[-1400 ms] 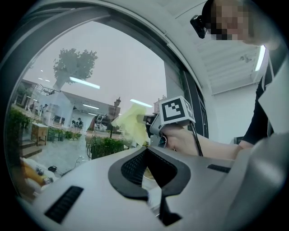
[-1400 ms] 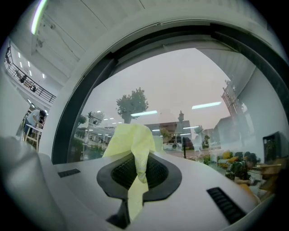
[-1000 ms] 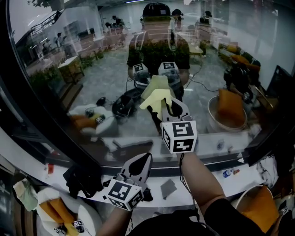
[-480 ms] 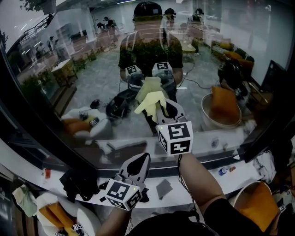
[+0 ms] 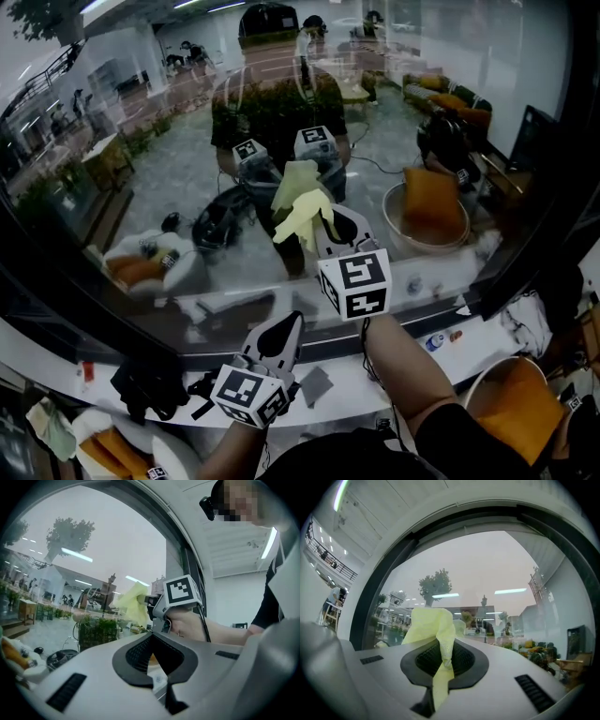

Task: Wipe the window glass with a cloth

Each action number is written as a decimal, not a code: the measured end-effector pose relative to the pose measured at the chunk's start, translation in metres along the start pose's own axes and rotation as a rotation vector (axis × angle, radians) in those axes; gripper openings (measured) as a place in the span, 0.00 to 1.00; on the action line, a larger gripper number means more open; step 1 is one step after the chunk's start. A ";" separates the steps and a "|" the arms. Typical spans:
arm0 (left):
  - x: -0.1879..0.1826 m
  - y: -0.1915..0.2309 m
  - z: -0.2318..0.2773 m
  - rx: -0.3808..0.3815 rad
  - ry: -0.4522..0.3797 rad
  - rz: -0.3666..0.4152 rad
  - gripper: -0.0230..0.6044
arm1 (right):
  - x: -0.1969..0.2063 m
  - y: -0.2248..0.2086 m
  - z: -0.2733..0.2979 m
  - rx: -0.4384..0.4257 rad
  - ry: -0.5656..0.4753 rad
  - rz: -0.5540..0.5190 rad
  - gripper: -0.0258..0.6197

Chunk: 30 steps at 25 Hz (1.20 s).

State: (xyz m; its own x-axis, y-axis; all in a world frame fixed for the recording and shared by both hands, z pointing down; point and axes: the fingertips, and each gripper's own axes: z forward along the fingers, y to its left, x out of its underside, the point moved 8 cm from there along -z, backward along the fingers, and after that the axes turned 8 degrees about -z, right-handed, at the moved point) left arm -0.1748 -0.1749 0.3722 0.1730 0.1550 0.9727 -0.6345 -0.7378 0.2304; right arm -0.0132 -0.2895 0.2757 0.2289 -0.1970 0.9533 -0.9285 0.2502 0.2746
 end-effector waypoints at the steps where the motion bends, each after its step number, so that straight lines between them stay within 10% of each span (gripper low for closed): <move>1: 0.000 -0.005 0.007 0.006 0.004 -0.001 0.03 | 0.002 -0.008 -0.004 0.006 0.002 0.000 0.10; 30: 0.043 -0.155 0.183 0.205 0.094 0.020 0.03 | 0.067 -0.256 -0.118 0.216 0.081 0.009 0.10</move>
State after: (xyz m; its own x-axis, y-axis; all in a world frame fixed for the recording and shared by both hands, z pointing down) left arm 0.0687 -0.1745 0.3727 0.0847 0.1931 0.9775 -0.4689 -0.8579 0.2101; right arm 0.2741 -0.2547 0.2842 0.2349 -0.1170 0.9649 -0.9696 0.0410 0.2410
